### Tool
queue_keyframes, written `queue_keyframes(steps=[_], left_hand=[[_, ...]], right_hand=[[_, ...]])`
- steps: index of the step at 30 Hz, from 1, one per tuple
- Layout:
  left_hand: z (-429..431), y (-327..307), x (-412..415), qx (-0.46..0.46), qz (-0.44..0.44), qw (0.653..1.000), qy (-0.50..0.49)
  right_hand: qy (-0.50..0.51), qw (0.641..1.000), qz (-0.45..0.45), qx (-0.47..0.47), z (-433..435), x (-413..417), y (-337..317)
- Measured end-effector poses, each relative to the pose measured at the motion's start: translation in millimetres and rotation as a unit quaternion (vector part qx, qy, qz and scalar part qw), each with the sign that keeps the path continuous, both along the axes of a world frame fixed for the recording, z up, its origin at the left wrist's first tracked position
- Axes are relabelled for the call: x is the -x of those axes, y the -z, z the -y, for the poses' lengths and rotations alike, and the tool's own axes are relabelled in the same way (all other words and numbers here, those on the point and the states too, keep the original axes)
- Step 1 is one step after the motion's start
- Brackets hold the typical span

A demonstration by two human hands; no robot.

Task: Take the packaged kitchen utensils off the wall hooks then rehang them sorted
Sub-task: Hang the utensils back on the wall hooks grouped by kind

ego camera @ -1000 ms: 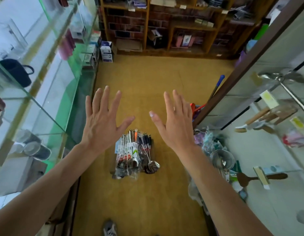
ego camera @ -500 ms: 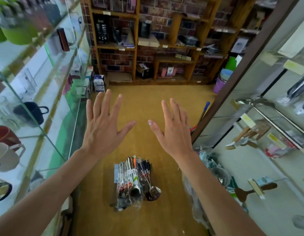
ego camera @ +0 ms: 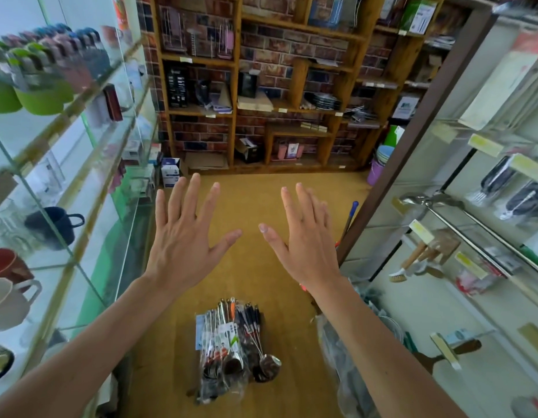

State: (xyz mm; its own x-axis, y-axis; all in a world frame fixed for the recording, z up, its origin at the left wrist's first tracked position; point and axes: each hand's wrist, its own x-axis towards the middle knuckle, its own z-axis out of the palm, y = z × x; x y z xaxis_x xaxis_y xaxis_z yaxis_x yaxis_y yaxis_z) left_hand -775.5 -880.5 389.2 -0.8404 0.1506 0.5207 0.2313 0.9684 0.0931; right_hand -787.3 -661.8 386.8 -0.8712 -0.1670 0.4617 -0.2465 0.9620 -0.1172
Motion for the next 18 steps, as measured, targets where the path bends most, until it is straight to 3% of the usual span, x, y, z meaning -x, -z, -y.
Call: queue_keyframes(steps=[9, 18], left_hand=[[-7, -22, 14, 0.034, -0.02, 0.999, 0.01], [-10, 2, 46, 0.056, 0.002, 0.998, 0.012]], right_hand=[[0.004, 1.0, -0.013, 0.006, -9, 10, -1], [0.009, 1.0, 0.018, 0.019, -14, 34, 30]])
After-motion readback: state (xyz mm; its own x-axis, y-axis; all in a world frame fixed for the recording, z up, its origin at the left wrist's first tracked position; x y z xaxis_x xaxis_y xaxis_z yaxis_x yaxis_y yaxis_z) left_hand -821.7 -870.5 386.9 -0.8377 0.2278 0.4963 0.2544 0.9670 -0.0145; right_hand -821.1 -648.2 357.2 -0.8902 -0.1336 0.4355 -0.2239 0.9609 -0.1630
